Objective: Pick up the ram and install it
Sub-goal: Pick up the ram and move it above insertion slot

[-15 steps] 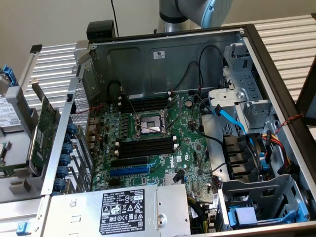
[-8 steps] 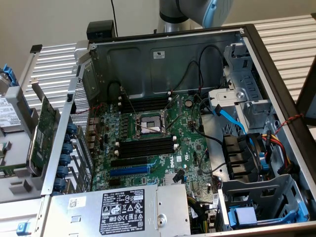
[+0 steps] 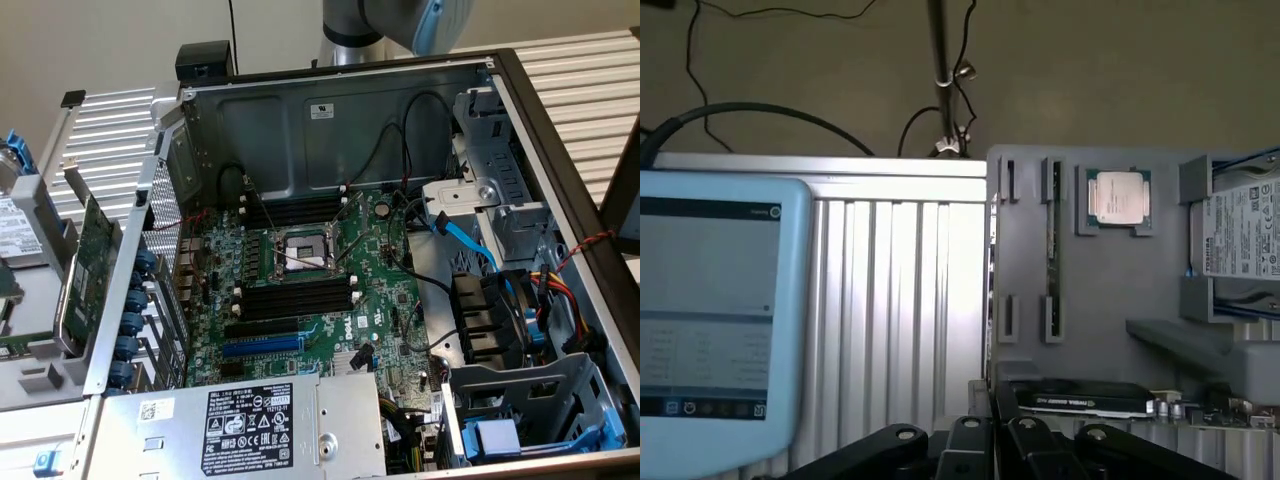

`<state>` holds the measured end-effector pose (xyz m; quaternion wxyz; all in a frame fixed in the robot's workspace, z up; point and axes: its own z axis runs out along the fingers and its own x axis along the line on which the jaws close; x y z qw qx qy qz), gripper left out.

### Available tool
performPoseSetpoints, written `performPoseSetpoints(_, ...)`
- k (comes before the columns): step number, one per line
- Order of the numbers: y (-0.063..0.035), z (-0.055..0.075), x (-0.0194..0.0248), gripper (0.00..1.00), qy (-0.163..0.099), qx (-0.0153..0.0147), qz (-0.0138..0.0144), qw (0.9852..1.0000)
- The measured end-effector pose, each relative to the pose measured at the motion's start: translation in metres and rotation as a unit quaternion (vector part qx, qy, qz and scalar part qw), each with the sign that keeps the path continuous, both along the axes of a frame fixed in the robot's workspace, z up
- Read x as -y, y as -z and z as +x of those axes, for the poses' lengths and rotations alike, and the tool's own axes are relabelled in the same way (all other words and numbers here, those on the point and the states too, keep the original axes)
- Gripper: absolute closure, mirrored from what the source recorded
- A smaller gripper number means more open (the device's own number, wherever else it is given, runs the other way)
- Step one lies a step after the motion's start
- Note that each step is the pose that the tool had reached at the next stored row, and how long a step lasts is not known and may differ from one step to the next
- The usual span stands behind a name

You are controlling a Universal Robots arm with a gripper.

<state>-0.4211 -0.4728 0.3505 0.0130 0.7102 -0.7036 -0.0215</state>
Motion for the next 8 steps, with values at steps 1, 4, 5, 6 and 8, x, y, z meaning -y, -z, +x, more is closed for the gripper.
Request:
performPoseSetpoints(1,-0.0025,0.003,0.0002,0.87,0.000,-0.0003,0.0000,1.0000)
performPoseSetpoints(4,-0.0090,0.013,0.0009,0.87,0.000,-0.0009,0.0000,1.0000)
performPoseSetpoints(5,-0.0109,0.016,0.0011,0.87,0.000,-0.0010,0.0000,1.0000)
performPoseSetpoints(6,-0.0128,0.020,0.0013,0.87,0.000,-0.0011,0.0000,1.0000)
performPoseSetpoints(8,-0.0163,0.026,0.0016,0.87,0.000,-0.0011,0.0000,1.0000)
